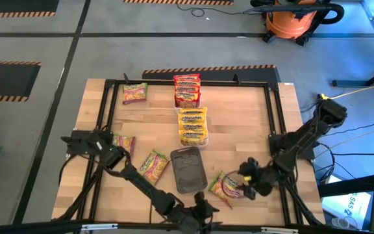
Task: Sort Maruchan noodles
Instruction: Put the green noodle pack into the black bin
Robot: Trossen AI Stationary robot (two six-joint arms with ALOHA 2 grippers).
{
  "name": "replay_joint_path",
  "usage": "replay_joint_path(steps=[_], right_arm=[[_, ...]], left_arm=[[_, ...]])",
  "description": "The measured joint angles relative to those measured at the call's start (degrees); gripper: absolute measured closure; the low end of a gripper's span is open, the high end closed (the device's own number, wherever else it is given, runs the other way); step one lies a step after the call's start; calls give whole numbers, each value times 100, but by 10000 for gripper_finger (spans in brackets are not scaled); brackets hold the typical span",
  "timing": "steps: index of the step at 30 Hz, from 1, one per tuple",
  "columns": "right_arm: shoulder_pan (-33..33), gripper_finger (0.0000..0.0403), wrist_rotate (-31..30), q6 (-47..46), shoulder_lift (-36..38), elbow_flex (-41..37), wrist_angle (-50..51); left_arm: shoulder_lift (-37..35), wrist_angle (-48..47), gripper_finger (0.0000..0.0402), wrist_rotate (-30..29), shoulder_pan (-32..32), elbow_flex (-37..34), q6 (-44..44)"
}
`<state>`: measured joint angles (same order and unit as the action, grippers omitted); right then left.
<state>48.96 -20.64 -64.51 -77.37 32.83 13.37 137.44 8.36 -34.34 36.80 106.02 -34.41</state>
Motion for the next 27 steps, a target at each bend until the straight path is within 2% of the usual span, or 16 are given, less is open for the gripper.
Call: replay_joint_path(steps=[5, 8, 11, 20, 27], right_arm=[[-460, 75, 568, -259, 1, -650, -1133], [-631, 75, 768, -275, -11, -985, -2131], [-706, 75, 865, -382, -115, -1170, -2650], [-700, 75, 1045, -446, -874, -1080, -3731], [-571, 75, 1070, -420, -1446, -552, -3785]], left_arm=[[222, 33, 195, 64, 87, -2, -302], [268, -18, 195, 43, 109, -4, -319], [308, -20, 195, 46, 118, 2, -395], [317, -323, 195, 66, 125, 0, -482], [383, -630, 195, 25, 125, 0, -878]])
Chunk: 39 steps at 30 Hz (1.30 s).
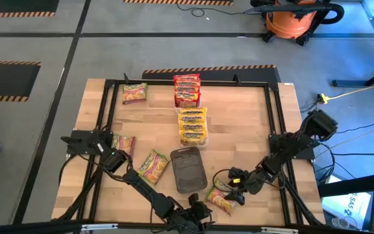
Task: Sort Maruchan noodles
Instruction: Put the green noodle pack into the black bin
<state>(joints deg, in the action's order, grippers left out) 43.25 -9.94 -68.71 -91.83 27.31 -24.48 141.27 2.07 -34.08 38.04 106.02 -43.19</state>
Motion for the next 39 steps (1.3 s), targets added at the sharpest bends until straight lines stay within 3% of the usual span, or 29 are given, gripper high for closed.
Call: replay_joint_path(steps=[10, 27, 31, 39], right_arm=[[113, 75, 347, -20, -666, 834, 40], [104, 85, 398, 13, -1340, 1732, -307], [98, 129, 444, 134, -1347, 1746, -233], [148, 281, 454, 421, -1334, 1764, 65]], left_arm=[[20, -231, 195, -27, -42, 0, -189], [18, -317, 195, 63, -52, 0, -171], [20, -308, 195, 28, -50, 0, -172], [19, -223, 195, -2, 44, 0, -169]])
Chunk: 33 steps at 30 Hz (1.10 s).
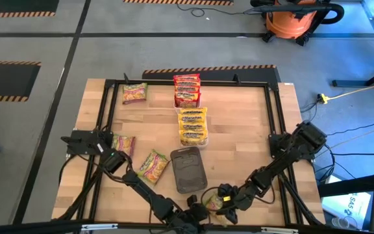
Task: Sort Maruchan noodles
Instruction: Put the green noodle pack into the black bin
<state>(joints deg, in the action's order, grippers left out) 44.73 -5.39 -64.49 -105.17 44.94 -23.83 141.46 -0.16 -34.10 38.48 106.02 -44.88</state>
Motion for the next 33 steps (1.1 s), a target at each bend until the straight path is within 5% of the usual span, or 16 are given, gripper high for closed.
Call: replay_joint_path(steps=[2, 22, 33], right_arm=[[3, 305, 14, 145, 19, 12, 7], [31, 301, -104, 1611, 1087, 467, 1262], [-446, 299, -807, 3385, 1120, 2367, 4017]], left_arm=[[-4, 33, 195, -1, 62, 0, 2], [-454, -2, 195, -141, 1163, 0, 756], [-716, -1098, 195, -1628, 1670, 0, 348]])
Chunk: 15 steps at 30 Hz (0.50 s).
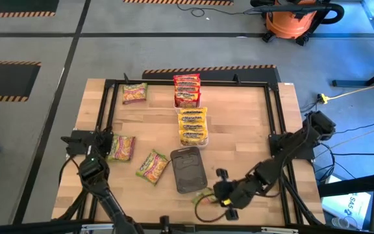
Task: Sort Maruchan noodles
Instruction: Put the green noodle pack into the black bin
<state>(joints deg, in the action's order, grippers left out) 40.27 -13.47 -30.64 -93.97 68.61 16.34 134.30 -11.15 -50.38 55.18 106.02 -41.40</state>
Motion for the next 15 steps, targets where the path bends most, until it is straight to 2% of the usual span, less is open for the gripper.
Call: replay_joint_path(steps=[4, 7, 15], right_arm=[[-447, 302, -149, 906, 0, 425, 400], [-906, 303, -85, 1636, 2, 575, 443], [-2189, 301, 709, 2816, -369, 827, 492]], left_arm=[[-105, -964, 195, -459, 140, -2, -594], [-220, -1745, 195, -464, 193, -2, -1282], [-419, -4091, 195, -549, 219, -2, -3044]])
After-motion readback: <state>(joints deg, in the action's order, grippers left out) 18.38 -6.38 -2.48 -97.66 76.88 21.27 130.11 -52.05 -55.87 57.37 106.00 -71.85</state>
